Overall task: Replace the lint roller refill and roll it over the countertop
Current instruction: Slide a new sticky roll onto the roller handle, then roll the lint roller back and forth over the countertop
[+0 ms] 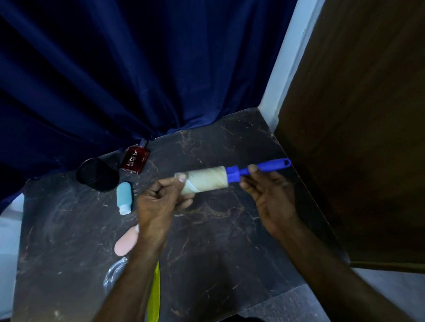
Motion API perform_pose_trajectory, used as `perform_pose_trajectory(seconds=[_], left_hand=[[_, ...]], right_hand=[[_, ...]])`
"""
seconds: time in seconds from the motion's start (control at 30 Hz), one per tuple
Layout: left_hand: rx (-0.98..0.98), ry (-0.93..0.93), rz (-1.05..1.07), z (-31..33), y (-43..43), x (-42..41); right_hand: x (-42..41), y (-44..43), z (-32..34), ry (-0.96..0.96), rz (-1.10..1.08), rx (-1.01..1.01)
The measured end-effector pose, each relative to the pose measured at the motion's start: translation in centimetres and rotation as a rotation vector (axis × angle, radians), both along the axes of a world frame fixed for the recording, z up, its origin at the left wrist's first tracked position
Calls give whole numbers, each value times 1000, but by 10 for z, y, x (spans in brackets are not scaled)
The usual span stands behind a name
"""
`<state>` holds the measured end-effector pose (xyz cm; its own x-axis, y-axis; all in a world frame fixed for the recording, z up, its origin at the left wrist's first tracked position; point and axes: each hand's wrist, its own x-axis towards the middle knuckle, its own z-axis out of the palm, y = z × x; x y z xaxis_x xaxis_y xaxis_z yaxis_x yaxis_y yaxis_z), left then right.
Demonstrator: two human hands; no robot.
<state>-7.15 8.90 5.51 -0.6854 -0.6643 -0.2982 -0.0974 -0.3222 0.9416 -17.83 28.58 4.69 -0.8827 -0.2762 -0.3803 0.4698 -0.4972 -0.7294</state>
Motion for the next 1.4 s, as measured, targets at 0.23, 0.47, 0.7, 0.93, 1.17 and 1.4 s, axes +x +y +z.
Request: perform_pose_trajectory(seconds=[0.23, 0.47, 0.7, 0.93, 1.17, 1.4], left_hand=[[0, -45, 18, 1, 8, 2], [-66, -75, 3, 5, -11, 9], [-787, 144, -84, 11, -14, 39], [-326, -54, -140, -21, 3, 56], [262, -25, 53, -37, -9, 29], [424, -17, 102, -54, -51, 21]], right_hand=[[5, -34, 5, 10, 35, 42], [-7, -57, 11, 115, 116, 97], [-14, -71, 2, 17, 58, 70], [-13, -86, -10, -39, 86, 30], [14, -102, -33, -167, 177, -28], [40, -102, -54, -248, 344, -120]])
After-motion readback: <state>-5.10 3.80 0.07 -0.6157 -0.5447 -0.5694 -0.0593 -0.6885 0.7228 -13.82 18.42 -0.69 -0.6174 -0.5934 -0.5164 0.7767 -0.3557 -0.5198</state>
